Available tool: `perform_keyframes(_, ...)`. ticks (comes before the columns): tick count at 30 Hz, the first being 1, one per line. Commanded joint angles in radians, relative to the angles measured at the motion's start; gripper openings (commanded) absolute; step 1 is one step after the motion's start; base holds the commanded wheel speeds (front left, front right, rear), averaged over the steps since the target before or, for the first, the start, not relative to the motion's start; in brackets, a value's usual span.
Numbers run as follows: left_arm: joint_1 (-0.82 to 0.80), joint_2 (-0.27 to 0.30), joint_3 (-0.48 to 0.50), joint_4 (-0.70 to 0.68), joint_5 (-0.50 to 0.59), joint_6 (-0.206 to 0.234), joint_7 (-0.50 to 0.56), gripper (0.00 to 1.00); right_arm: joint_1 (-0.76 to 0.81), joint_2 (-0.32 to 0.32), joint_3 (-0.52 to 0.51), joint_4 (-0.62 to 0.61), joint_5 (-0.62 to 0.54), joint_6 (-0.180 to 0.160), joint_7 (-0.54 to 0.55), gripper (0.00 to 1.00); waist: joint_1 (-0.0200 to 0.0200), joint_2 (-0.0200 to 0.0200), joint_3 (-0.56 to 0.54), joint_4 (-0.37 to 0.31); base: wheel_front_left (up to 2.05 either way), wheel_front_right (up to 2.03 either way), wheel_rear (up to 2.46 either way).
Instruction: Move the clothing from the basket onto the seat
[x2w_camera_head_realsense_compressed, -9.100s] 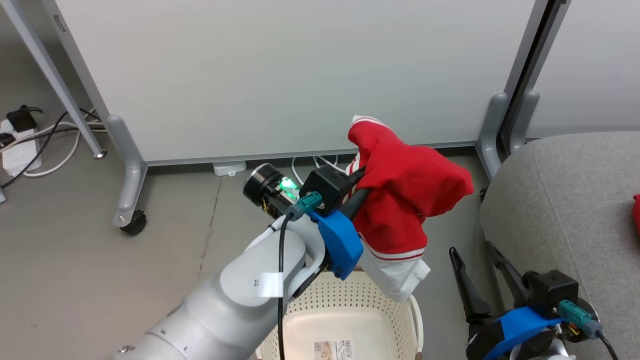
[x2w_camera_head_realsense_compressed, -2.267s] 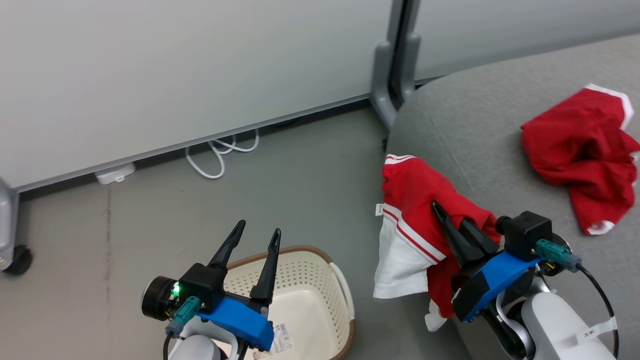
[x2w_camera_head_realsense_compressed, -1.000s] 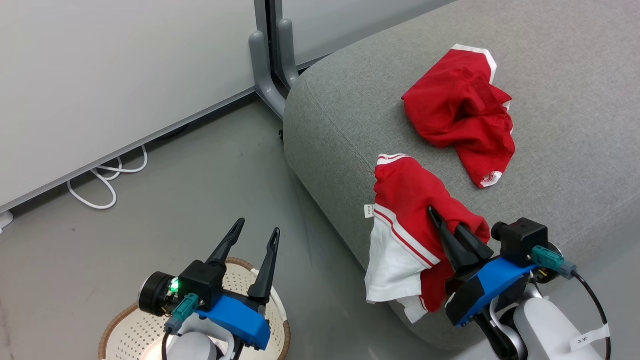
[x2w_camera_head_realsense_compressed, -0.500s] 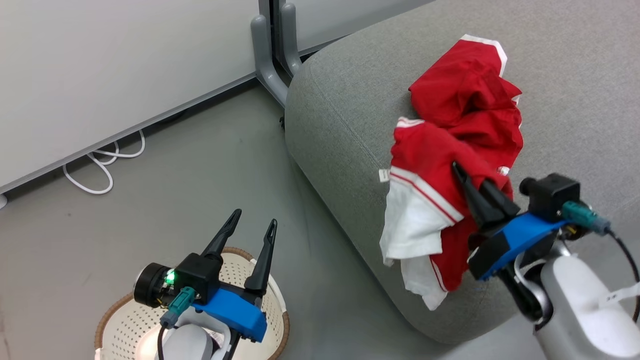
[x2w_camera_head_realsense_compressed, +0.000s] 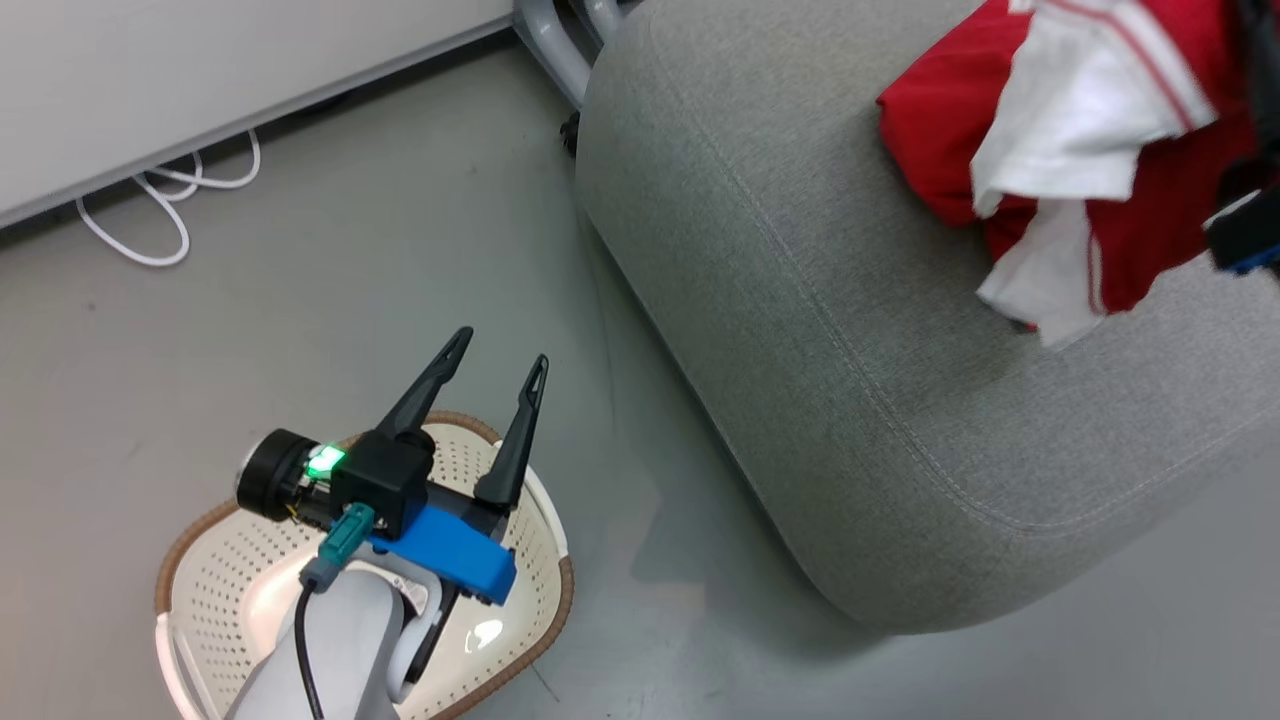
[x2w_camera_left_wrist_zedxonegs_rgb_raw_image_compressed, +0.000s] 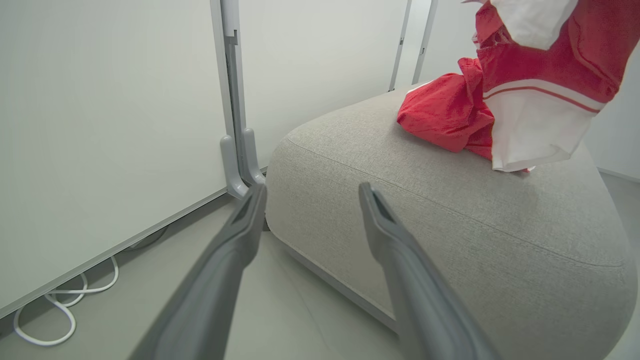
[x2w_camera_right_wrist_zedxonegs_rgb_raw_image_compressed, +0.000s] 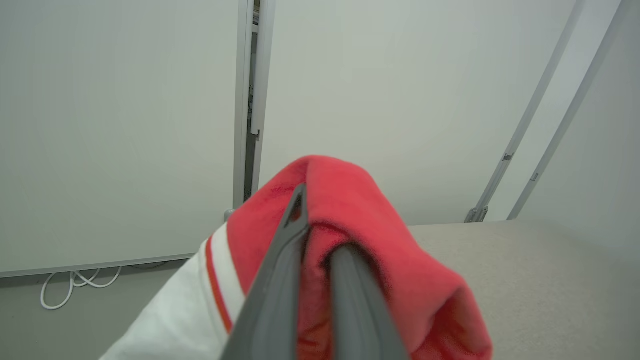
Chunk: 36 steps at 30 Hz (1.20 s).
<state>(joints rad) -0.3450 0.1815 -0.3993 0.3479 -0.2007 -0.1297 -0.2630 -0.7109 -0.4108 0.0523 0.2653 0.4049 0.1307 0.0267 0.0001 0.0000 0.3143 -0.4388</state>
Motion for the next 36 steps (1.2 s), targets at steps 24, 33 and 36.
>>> perform_keyframes(24,-0.243,0.079,-0.049,-0.149,0.053,-0.001,-0.003,1.0,-0.176,-0.101,-0.411,0.345,-0.124,0.0,-0.185,0.0,-0.0001,0.0,0.417,0.2,0.0,0.0,0.0)
perform_keyframes(33,-0.238,0.056,-0.043,-0.153,0.05,-0.001,-0.003,1.0,-0.216,-0.071,-0.447,0.525,-0.208,0.0,-0.247,0.0,-0.0001,0.0,0.42,0.231,0.0,0.0,0.0)
perform_keyframes(36,-0.228,0.057,-0.035,-0.154,0.05,-0.001,-0.003,1.0,-0.23,-0.069,-0.444,0.551,-0.221,0.0,-0.258,0.0,-0.0001,0.0,0.417,0.232,0.0,0.0,0.0)
